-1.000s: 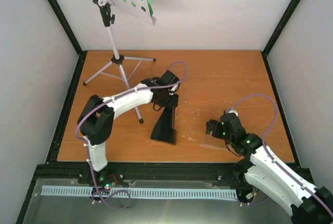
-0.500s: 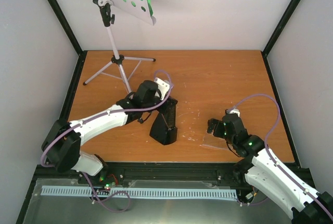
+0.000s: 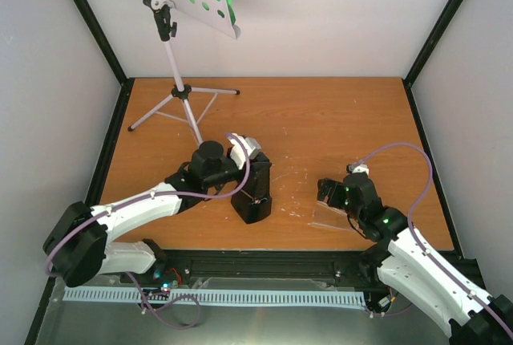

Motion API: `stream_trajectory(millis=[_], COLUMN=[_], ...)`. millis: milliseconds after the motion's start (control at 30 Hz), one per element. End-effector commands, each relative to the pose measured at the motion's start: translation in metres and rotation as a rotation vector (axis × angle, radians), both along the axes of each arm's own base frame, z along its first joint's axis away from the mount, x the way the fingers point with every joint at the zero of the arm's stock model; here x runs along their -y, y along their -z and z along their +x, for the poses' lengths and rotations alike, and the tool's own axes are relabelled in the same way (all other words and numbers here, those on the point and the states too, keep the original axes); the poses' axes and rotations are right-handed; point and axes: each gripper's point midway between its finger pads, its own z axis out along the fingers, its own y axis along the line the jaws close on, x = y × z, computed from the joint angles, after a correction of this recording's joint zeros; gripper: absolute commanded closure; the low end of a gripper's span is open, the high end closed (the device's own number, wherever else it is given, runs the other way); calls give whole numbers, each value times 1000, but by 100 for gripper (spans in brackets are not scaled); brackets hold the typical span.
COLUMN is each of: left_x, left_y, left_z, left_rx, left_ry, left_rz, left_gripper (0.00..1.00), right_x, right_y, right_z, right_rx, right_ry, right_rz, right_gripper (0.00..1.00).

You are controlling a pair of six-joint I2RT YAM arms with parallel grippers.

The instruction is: Pack up the instrument practice props

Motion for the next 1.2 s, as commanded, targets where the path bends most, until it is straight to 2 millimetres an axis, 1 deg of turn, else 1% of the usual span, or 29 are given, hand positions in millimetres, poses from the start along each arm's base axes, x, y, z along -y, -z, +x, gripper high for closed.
stream_trajectory(millis=[0, 133, 200, 333, 400, 567, 667, 800, 867, 967, 1033, 1133, 1167], left_x=[9, 13, 15, 14, 11, 3, -1, -4, -6, -11, -16, -27, -32], left_y=[-74, -78, -75, -57, -46, -17, -12, -8, -11, -22, -37, -65, -71], left_z=[-9, -9, -12, -15, -15, -23, -27, -32, -34, -36, -35, -33, -33], left_rx=[270, 316, 326, 310, 290, 225, 203, 163, 140, 111, 84, 41, 7], left_ry=[70, 86, 107, 121, 108, 104, 106, 107, 101, 76, 39, -34, -64], left_rz=[-185, -213, -224, -204, -178, -133, -126, -122, -138, -177, -209, -269, -288], left_gripper=[70, 69, 69, 66, 65, 60, 56, 45, 37, 23, 15, 4, 1], right_x=[-1, -3, -4, -8, -9, -8, -8, -8, -9, -14, -18, -27, -32], right_y=[-6, -5, -4, -2, 0, 1, 0, -1, -3, -8, -15, -34, -41], right_z=[7, 10, 11, 13, 13, 13, 13, 12, 12, 11, 11, 12, 13], right_rx=[32, 34, 36, 37, 34, 36, 38, 40, 47, 59, 69, 108, 122], right_ry=[21, 23, 23, 13, 12, 17, 14, 13, 5, -25, -54, -119, -149], right_rz=[18, 28, 34, 48, 51, 56, 51, 55, 61, 67, 69, 75, 81], right_gripper=[0, 0, 0, 0, 0, 0, 0, 0, 0, 0, 0, 0, 0])
